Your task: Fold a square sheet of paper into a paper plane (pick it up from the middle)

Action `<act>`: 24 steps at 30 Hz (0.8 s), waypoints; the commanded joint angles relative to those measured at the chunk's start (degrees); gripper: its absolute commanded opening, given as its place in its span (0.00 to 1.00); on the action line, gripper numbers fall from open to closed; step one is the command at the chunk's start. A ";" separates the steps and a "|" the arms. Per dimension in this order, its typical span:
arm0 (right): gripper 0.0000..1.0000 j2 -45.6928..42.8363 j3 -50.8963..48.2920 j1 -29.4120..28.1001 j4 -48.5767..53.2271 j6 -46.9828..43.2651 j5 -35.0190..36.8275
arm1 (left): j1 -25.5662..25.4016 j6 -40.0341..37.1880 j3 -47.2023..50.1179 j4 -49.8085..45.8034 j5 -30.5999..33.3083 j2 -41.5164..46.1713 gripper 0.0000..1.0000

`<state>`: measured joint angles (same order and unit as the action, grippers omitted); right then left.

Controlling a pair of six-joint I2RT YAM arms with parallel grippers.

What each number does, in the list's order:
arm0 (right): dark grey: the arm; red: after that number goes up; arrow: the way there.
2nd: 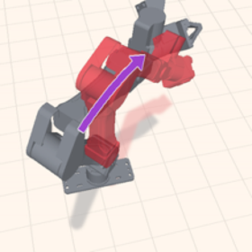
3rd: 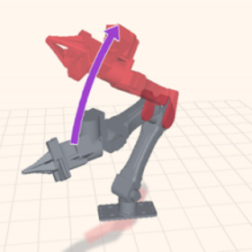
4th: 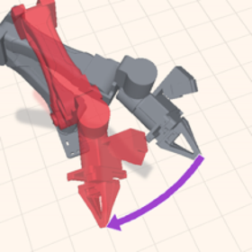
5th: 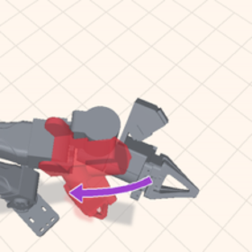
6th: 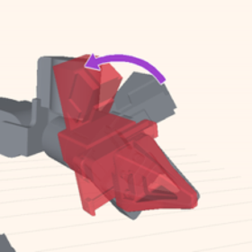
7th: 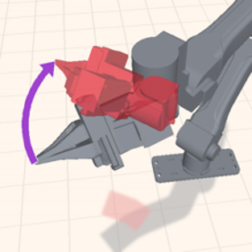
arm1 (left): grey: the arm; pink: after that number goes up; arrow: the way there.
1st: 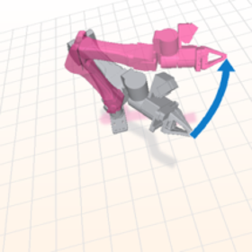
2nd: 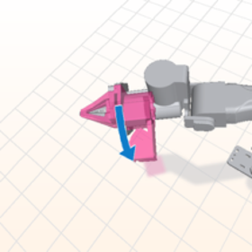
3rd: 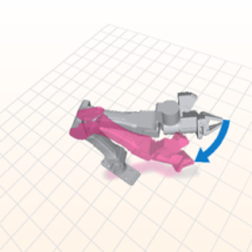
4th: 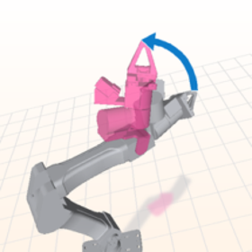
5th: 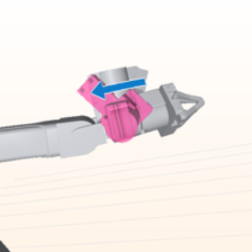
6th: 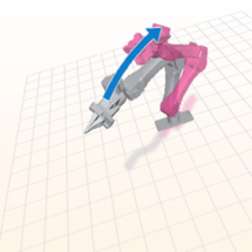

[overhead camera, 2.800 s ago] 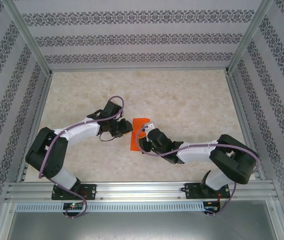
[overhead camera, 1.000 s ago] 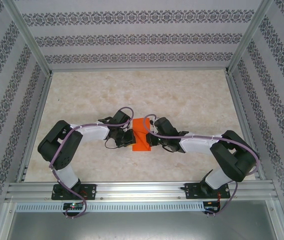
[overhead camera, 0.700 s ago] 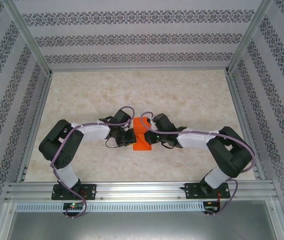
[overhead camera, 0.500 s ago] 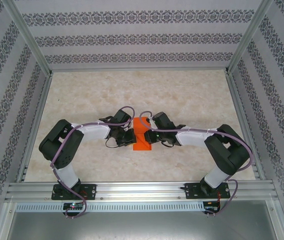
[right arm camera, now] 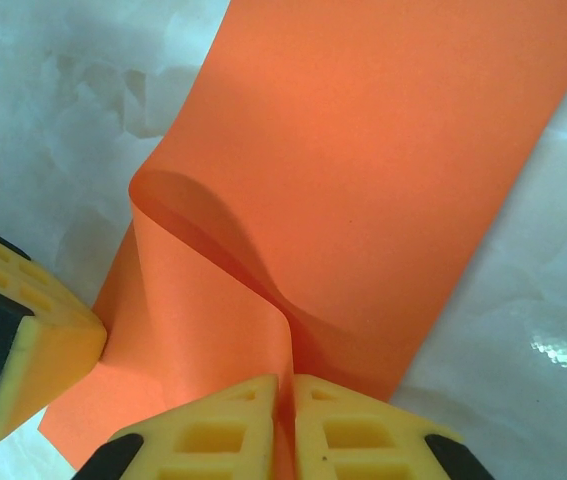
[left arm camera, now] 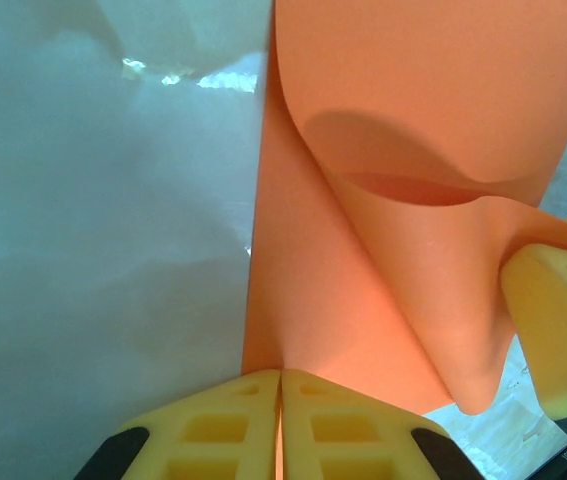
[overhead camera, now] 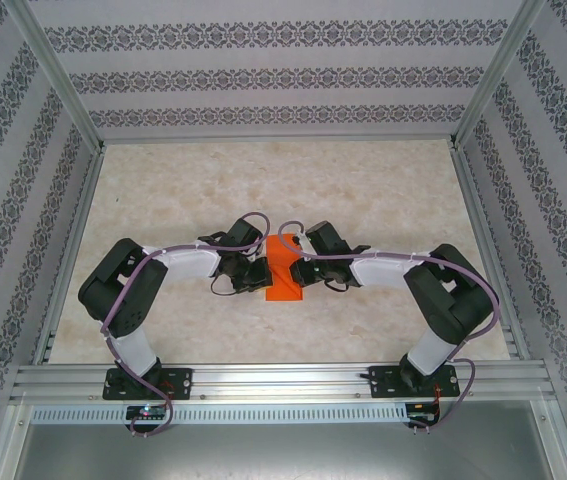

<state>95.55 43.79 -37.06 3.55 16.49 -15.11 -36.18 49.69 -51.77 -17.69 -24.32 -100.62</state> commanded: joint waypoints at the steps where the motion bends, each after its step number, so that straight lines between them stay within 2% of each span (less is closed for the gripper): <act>1: 0.12 1.24 1.82 0.61 0.44 -2.23 -0.87 | -0.83 -1.41 -0.09 -2.79 2.83 -1.84 0.10; 15: 0.13 3.59 3.67 1.23 0.92 -3.75 -2.73 | -0.81 -2.05 -1.06 -4.19 3.36 -1.95 0.10; 24: 0.13 3.22 2.83 1.38 1.33 -3.61 -1.02 | -0.82 -2.05 -1.53 -4.62 3.61 -1.82 0.10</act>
<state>98.80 46.15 -36.23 4.58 13.54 -16.73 -36.47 49.04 -52.60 -19.00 -23.46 -100.86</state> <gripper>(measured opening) 0.129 0.100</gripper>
